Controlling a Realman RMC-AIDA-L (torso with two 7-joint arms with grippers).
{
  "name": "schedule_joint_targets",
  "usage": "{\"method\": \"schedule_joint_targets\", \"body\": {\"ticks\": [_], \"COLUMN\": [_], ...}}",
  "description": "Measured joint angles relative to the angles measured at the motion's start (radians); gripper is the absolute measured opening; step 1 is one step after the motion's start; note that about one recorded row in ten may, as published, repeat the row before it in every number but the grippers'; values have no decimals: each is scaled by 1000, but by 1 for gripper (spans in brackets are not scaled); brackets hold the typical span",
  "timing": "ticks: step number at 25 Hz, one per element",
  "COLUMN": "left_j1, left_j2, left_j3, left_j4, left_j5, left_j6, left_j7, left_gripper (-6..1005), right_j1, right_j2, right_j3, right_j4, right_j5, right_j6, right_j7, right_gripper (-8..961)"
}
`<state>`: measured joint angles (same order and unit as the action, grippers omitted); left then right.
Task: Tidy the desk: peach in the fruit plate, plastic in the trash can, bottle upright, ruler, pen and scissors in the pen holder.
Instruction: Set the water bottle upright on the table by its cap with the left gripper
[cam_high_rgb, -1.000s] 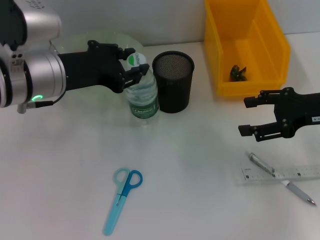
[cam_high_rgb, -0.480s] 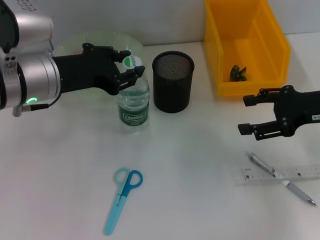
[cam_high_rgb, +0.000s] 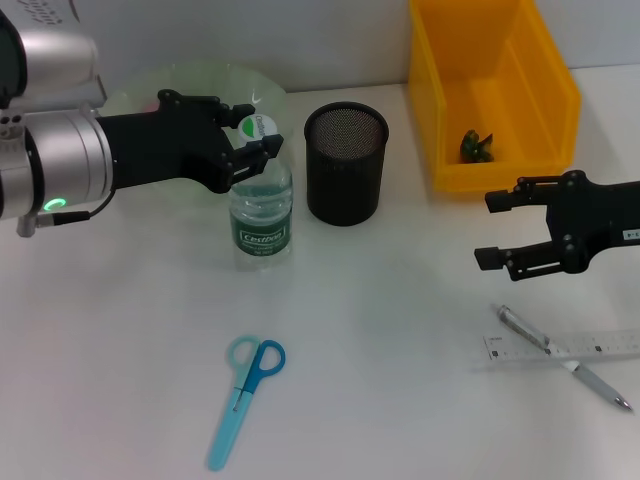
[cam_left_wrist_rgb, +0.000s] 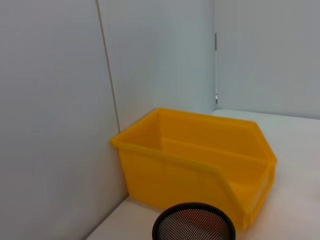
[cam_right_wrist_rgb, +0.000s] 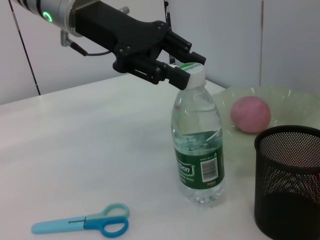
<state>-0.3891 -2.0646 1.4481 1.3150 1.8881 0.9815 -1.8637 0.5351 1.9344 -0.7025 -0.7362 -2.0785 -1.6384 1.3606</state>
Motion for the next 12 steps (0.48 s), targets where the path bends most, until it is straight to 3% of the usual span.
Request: {"method": "schedule_joint_targets", "body": {"ticks": [12], "left_j1": [6], "left_j2": [0], "left_j3": [-31], "left_j4": [-7], "left_j5": [0], "left_j6": [18], "left_j7": [6], "left_gripper": [521], "right_j1": [2], "right_j2": [4], "right_j3": [-8], "right_j4": [-6], "right_j5": [0], "right_j6": [0], "right_j7": [12], "right_gripper": [823]}}
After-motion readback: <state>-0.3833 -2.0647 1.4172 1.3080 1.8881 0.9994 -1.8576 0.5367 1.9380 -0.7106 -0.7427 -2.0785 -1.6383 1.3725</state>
